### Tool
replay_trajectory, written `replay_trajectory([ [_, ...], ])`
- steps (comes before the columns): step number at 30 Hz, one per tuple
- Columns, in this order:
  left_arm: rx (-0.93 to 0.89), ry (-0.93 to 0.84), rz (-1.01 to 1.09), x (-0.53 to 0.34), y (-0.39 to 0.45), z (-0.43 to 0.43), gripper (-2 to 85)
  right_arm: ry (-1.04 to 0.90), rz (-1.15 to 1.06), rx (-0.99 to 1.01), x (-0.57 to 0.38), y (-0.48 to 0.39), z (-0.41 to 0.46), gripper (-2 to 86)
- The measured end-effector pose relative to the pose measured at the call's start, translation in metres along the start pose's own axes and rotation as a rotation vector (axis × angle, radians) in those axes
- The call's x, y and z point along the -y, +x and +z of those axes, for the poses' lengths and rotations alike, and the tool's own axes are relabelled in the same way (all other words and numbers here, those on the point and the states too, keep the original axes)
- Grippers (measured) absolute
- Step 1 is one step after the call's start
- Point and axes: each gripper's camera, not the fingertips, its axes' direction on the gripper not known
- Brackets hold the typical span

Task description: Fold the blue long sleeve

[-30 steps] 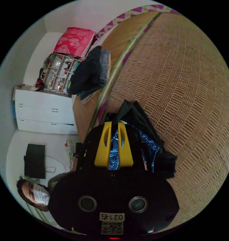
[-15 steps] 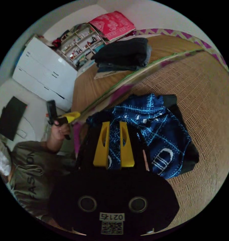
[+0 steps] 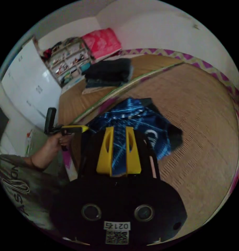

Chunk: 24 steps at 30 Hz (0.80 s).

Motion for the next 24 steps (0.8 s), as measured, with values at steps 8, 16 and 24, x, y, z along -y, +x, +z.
replay_trajectory([
  [8,-0.157,0.125,-0.003,-0.065,0.03,-0.021,-0.9,0.059,0.604,0.361,-0.096,0.139,0.012,14.3],
  [16,-0.176,0.071,0.033,-0.116,0.064,0.011,-0.9,0.072,0.815,0.612,-0.066,0.183,0.089,4.8],
  [24,0.364,-0.118,0.395,-0.16,0.142,0.087,-0.6,-0.017,0.414,0.261,0.033,0.21,0.005,0.9],
])
